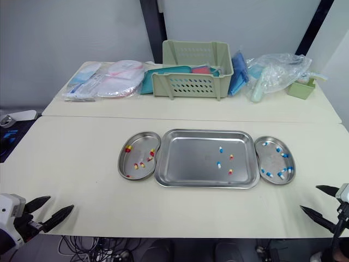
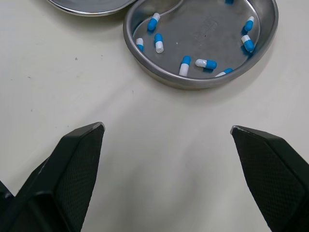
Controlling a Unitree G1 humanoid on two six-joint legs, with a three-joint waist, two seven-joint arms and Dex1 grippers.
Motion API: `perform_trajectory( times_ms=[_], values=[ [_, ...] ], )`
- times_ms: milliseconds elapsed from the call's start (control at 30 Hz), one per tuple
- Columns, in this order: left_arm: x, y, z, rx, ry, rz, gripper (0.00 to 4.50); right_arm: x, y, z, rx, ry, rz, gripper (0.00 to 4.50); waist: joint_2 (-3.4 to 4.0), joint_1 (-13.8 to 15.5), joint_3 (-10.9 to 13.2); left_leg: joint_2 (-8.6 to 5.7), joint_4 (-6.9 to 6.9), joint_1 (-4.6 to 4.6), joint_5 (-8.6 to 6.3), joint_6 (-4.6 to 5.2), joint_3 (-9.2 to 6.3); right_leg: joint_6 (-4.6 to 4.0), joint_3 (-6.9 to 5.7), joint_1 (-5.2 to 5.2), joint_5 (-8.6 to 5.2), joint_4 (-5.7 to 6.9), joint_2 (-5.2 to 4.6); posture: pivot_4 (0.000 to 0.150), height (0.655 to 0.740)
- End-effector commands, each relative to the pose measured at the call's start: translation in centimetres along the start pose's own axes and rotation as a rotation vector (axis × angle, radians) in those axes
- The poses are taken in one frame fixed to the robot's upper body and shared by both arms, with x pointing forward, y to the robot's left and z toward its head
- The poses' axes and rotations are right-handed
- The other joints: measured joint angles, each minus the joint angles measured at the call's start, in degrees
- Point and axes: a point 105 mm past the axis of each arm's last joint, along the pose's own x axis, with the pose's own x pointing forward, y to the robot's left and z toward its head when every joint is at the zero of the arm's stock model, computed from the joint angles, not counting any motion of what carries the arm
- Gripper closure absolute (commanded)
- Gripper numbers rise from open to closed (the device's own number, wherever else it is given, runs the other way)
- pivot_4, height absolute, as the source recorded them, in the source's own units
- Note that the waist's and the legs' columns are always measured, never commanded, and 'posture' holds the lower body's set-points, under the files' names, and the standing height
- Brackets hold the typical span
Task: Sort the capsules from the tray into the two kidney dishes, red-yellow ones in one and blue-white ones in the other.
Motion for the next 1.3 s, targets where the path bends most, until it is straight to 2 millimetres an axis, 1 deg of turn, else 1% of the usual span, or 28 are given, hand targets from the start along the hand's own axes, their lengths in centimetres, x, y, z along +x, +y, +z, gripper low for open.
perform_trajectory(
  times_ms=[33,100,167,233,333,433,600,700,800,867,933,1000,1067,1133,1233,1300],
  values=[
    [-0.6,0.2,1.3,0.036,-0.036,0.004,0.0,-0.1,-0.4,0.4,-0.029,-0.004,-0.004,0.02,0.0,0.01,0.0,0.0,0.0,0.0,0.0,0.0,0.0,0.0,0.0,0.0,0.0,0.0,0.0,0.15,0.74],
    [-0.5,-0.7,1.5,0.068,-0.036,-0.045,0.0,0.0,-0.5,0.3,-0.027,-0.003,-0.007,0.02,-0.01,0.01,0.01,0.0,0.0,0.0,0.0,0.0,0.0,0.0,0.0,0.0,0.0,0.0,0.0,0.15,0.74],
    [-0.2,-2.4,2.0,0.097,-0.048,-0.124,0.0,0.0,-0.5,0.1,-0.026,0.001,-0.008,0.02,-0.03,0.01,0.02,0.0,0.0,0.0,0.0,0.0,0.01,0.0,0.01,0.0,0.0,-0.01,0.0,0.15,0.74],
    [0.4,-4.4,2.6,0.12,-0.071,-0.212,0.0,-0.1,-0.4,0.0,-0.023,0.005,-0.008,0.02,-0.03,0.03,0.02,0.0,0.0,-0.01,0.0,0.0,0.0,0.0,0.01,0.0,0.0,-0.01,0.0,0.15,0.74],
    [1.8,-8.0,4.0,0.14,-0.129,-0.344,0.0,-0.2,-0.1,-0.4,-0.001,0.014,-0.009,0.02,0.0,0.12,0.02,-0.01,0.01,-0.01,0.0,-0.01,0.04,0.0,0.05,0.01,0.0,-0.01,-0.03,0.15,0.74],
    [2.6,-11.4,5.2,0.159,-0.186,-0.472,0.0,-0.4,0.5,-0.9,0.022,0.031,-0.001,0.02,-0.01,0.16,0.02,-0.01,0.01,-0.02,0.0,-0.01,0.03,0.01,0.04,0.02,0.01,-0.03,-0.02,0.15,0.74],
    [3.8,-16.0,6.9,0.175,-0.284,-0.643,0.0,-0.5,1.2,-0.9,0.027,0.032,0.008,0.02,0.07,0.1,-0.01,-0.01,0.01,-0.01,0.0,0.0,0.04,0.01,0.04,0.02,0.01,-0.03,-0.01,0.15,0.74],
    [4.7,-17.3,7.3,0.177,-0.328,-0.677,0.0,-0.7,1.7,-0.7,0.025,0.037,0.019,0.02,0.1,0.03,-0.04,-0.02,0.03,0.0,0.0,0.0,0.04,0.01,0.04,0.04,0.01,-0.02,-0.01,0.15,0.74],
    [5.5,-17.6,7.3,0.175,-0.353,-0.671,0.0,-0.8,2.2,-0.3,0.022,0.032,0.031,0.02,0.12,0.04,-0.04,-0.02,0.02,0.0,0.0,0.0,0.03,0.02,0.03,0.04,0.01,-0.02,0.0,0.15,0.74],
    [5.8,-17.7,7.3,0.173,-0.36,-0.67,0.0,-0.5,3.1,0.4,0.022,0.015,0.064,0.02,0.12,0.0,-0.05,-0.02,0.02,0.0,0.0,0.0,0.02,0.02,0.03,0.04,0.01,-0.02,0.01,0.15,0.74],
    [5.8,-17.8,7.2,0.172,-0.36,-0.674,0.0,-0.1,4.3,1.3,0.024,0.0,0.119,0.02,0.15,0.04,-0.05,-0.02,0.02,0.0,0.0,0.0,0.02,0.01,0.03,0.04,0.01,-0.02,0.0,0.15,0.74],
    [5.9,-17.9,7.0,0.173,-0.359,-0.677,0.0,0.8,6.3,2.8,0.017,-0.038,0.205,0.02,0.16,0.03,-0.06,-0.02,0.02,0.0,0.0,0.0,0.0,0.02,0.02,0.04,0.01,-0.02,0.0,0.15,0.74],
    [5.9,-17.9,6.9,0.174,-0.358,-0.678,0.0,1.6,7.6,4.1,0.001,-0.075,0.244,0.02,0.14,0.04,-0.05,-0.02,0.03,0.0,0.0,0.0,-0.01,0.02,0.01,0.04,0.01,-0.01,0.01,0.15,0.74],
    [6.0,-18.0,6.9,0.176,-0.359,-0.681,0.0,3.2,8.8,6.4,0.008,-0.15,0.261,0.02,0.13,0.09,-0.05,-0.02,0.04,-0.02,0.0,0.0,-0.03,0.02,-0.01,0.04,0.01,-0.01,0.01,0.15,0.74],
    [6.1,-18.1,7.0,0.18,-0.359,-0.683,0.0,5.2,9.8,8.5,0.022,-0.181,0.238,0.02,0.13,0.05,-0.05,-0.01,0.06,-0.02,0.0,-0.01,-0.05,0.02,-0.02,0.04,0.01,0.03,0.01,0.15,0.74],
    [6.2,-18.3,7.0,0.185,-0.361,-0.685,0.0,7.4,10.0,10.3,0.02,-0.217,0.198,0.02,0.04,-0.08,-0.05,-0.02,0.06,-0.02,0.0,-0.01,-0.06,0.02,-0.02,0.04,0.01,0.02,0.01,0.15,0.74]
  ],
)
